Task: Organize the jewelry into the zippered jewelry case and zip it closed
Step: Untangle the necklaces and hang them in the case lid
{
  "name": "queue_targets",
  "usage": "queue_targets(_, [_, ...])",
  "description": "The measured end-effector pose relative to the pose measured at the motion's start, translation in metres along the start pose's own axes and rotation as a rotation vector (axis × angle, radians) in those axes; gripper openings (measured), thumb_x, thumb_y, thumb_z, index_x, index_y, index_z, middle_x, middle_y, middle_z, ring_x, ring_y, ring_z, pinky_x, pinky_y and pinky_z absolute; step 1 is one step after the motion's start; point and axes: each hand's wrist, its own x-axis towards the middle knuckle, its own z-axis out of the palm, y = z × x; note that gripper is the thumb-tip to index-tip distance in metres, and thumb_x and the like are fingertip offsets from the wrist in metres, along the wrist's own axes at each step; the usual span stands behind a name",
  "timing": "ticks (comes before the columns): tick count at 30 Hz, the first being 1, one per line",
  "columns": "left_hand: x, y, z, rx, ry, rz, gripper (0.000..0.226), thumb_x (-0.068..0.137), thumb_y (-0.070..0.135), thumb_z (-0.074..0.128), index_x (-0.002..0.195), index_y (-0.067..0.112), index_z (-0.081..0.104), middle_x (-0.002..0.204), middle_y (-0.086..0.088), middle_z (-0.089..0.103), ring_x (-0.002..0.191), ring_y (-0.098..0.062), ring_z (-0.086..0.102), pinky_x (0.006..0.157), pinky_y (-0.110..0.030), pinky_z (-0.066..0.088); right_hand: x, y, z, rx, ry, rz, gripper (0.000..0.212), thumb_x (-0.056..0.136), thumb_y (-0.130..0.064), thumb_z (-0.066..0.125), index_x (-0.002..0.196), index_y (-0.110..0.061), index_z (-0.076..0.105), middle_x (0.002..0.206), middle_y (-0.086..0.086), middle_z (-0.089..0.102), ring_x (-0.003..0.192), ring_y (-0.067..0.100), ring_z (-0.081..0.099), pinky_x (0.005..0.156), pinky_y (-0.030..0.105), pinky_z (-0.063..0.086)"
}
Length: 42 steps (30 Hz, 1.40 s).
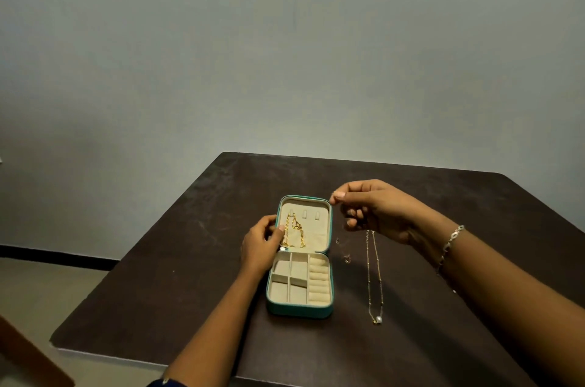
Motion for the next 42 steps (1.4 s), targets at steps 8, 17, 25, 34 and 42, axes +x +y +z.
queue_targets(8, [0.000,-0.002,-0.002,-0.090,-0.038,0.006,0.019,0.089,0.016,0.055,0.100,0.031,0.053,0.090,0.005,0.068,0.082,-0.017,0.066,0.078,-0.049,0.053,0.043,0.004,0.015,-0.012,-0.056,-0.040,0.018,0.093,-0.011,0.048,0.082,-0.007,0.062,0.064,0.004,0.060,0.058,0.012,0.061,0.061,0.021,0.049])
queue_targets(17, [0.000,-0.001,-0.004,-0.131,-0.044,0.016,0.016,0.080,0.027,0.052,0.091,0.039,0.052,0.089,0.005,0.070,0.080,-0.017,0.067,0.076,-0.051,0.053,0.066,0.017,0.018,-0.026,-0.105,-0.036,0.018,0.093,-0.014,0.049,0.083,-0.010,0.064,0.070,0.003,0.065,0.068,0.014,0.062,0.066,0.024,0.049])
queue_targets(25, [-0.001,0.001,-0.004,-0.160,-0.041,0.014,0.014,0.080,0.025,0.052,0.091,0.033,0.053,0.087,0.002,0.071,0.078,-0.018,0.068,0.074,-0.051,0.054,0.080,0.032,0.017,-0.435,0.088,-0.232,0.014,0.091,-0.017,0.054,0.085,-0.012,0.066,0.076,-0.002,0.065,0.066,0.002,0.058,0.059,0.014,0.045])
queue_targets(34, [0.001,-0.001,-0.003,-0.185,-0.039,0.012,0.021,0.072,0.029,0.049,0.093,0.030,0.054,0.086,0.001,0.071,0.077,-0.017,0.068,0.074,-0.049,0.054,0.090,0.054,0.019,-1.243,0.440,-0.673,0.019,0.080,-0.014,0.068,0.099,-0.012,0.070,0.091,0.007,0.062,0.087,0.023,0.057,0.065,0.030,0.047])
queue_targets(42, [0.002,0.001,-0.005,-0.219,-0.051,0.040,0.022,0.075,0.025,0.051,0.096,0.027,0.056,0.088,0.000,0.070,0.081,-0.018,0.067,0.076,-0.050,0.054,0.094,0.065,0.015,-1.501,0.470,-0.946,0.043,0.041,-0.024,0.092,0.076,-0.011,0.072,0.071,0.005,0.064,0.061,0.014,0.059,0.042,0.019,0.046])
